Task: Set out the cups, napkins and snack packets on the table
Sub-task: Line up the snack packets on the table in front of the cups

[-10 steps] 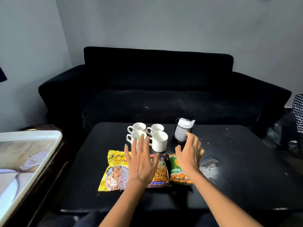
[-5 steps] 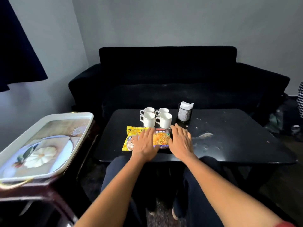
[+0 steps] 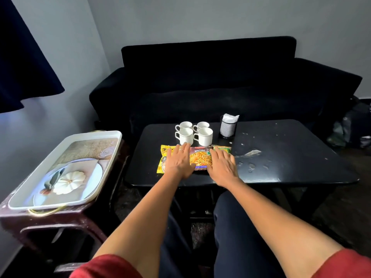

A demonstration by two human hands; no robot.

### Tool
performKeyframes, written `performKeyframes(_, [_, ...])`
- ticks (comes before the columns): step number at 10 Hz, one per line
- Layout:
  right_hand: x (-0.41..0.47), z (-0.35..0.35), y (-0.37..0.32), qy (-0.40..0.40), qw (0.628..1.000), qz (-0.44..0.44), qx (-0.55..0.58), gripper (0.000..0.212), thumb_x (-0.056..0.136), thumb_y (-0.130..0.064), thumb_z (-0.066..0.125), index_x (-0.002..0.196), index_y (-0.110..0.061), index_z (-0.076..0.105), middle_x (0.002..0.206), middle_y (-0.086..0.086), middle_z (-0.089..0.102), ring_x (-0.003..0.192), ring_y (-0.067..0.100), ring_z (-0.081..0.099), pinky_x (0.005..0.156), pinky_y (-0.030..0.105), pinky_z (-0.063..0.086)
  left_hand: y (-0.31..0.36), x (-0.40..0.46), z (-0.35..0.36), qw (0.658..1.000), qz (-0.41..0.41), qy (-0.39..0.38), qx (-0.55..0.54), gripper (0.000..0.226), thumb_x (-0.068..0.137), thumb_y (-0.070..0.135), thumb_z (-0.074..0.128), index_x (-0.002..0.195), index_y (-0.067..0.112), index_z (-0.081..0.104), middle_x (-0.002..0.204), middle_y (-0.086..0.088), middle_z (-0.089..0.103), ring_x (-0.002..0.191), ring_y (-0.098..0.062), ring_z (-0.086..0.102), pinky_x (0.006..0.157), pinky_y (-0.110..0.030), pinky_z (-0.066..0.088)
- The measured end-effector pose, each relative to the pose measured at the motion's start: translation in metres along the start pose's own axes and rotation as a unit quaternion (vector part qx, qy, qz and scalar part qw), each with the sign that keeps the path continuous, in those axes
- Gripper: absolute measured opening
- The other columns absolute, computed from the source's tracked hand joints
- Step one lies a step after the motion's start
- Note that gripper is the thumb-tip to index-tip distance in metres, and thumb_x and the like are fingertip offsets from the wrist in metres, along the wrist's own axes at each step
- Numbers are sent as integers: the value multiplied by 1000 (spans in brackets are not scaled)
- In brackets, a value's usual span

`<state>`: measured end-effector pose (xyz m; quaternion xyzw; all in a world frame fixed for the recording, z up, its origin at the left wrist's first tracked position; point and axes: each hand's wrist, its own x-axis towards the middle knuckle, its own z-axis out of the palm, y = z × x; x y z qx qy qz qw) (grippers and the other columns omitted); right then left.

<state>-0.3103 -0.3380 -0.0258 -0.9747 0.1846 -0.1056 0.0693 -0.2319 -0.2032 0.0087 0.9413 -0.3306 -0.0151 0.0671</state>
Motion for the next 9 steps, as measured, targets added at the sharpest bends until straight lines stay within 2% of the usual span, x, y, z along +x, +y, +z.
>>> performKeyframes(1, [2, 15, 4, -15, 1000, 15, 9, 58, 95, -36, 42, 145, -16, 21, 158, 6, 16, 144, 26, 16, 115, 46, 12, 5, 10, 17, 1000, 10, -9, 15, 78, 94, 47, 42, 152, 16, -2, 161, -3, -1, 148, -24, -1, 118, -46, 1])
performKeyframes(2, [10, 33, 10, 4, 1000, 22, 13, 58, 96, -37, 38, 147, -18, 20, 159, 5, 13, 146, 25, 11, 117, 44, 7, 8, 22, 39, 999, 15, 1, 39, 76, 96, 49, 33, 151, 16, -7, 160, -4, -12, 146, -25, -14, 116, -44, -8])
performKeyframes(3, [21, 48, 14, 30, 999, 27, 5, 53, 95, -34, 41, 144, -15, 31, 156, 8, 24, 144, 26, 21, 117, 45, 12, 11, 36, 60, 999, 19, 25, 3, 71, 98, 48, 30, 152, 16, -4, 160, -2, -11, 146, -24, -15, 117, -42, -9])
performKeyframes(4, [30, 63, 15, 91, 996, 14, 13, 42, 89, -22, 52, 130, -10, 53, 142, 12, 48, 132, 28, 44, 111, 47, 29, 14, 50, 80, 997, 26, 60, -41, 63, 100, 42, 27, 153, 18, 3, 161, 1, -4, 147, -19, -10, 117, -37, -11])
performKeyframes(5, [42, 84, 18, 126, 991, -13, 32, 42, 87, -19, 41, 124, -10, 58, 136, 10, 54, 127, 26, 50, 110, 44, 29, 10, 69, 99, 993, 46, 78, -73, 57, 100, 37, 27, 152, 20, 12, 160, 2, 10, 148, -16, -3, 119, -34, -10])
performKeyframes(6, [47, 102, 22, 135, 989, -35, 43, 44, 89, -21, 39, 129, -10, 54, 142, 9, 48, 133, 25, 44, 111, 44, 24, 0, 78, 118, 990, 57, 80, -97, 55, 100, 38, 28, 151, 21, 19, 159, 4, 16, 148, -15, 4, 120, -34, -3])
performKeyframes(7, [48, 112, 24, 115, 992, -29, 33, 46, 91, -25, 38, 135, -13, 47, 148, 8, 40, 139, 22, 32, 113, 45, 20, -9, 76, 129, 988, 48, 77, -124, 58, 97, 43, 27, 150, 20, 23, 157, 5, 18, 146, -14, 9, 120, -36, 4])
performKeyframes(8, [49, 103, 24, 75, 996, -33, 20, 49, 91, -28, 39, 138, -13, 44, 150, 7, 36, 141, 22, 27, 114, 47, 18, -10, 72, 119, 990, 38, 39, -133, 58, 97, 44, 27, 150, 22, 17, 157, 5, 15, 146, -17, 7, 119, -35, 0])
performKeyframes(9, [46, 82, 22, 14, 1000, -16, -3, 53, 91, -30, 38, 141, -13, 40, 152, 7, 33, 141, 24, 28, 113, 47, 18, -10, 73, 97, 991, 6, -24, -130, 60, 99, 44, 26, 151, 25, 3, 158, 10, -3, 147, -13, -9, 116, -30, -17])
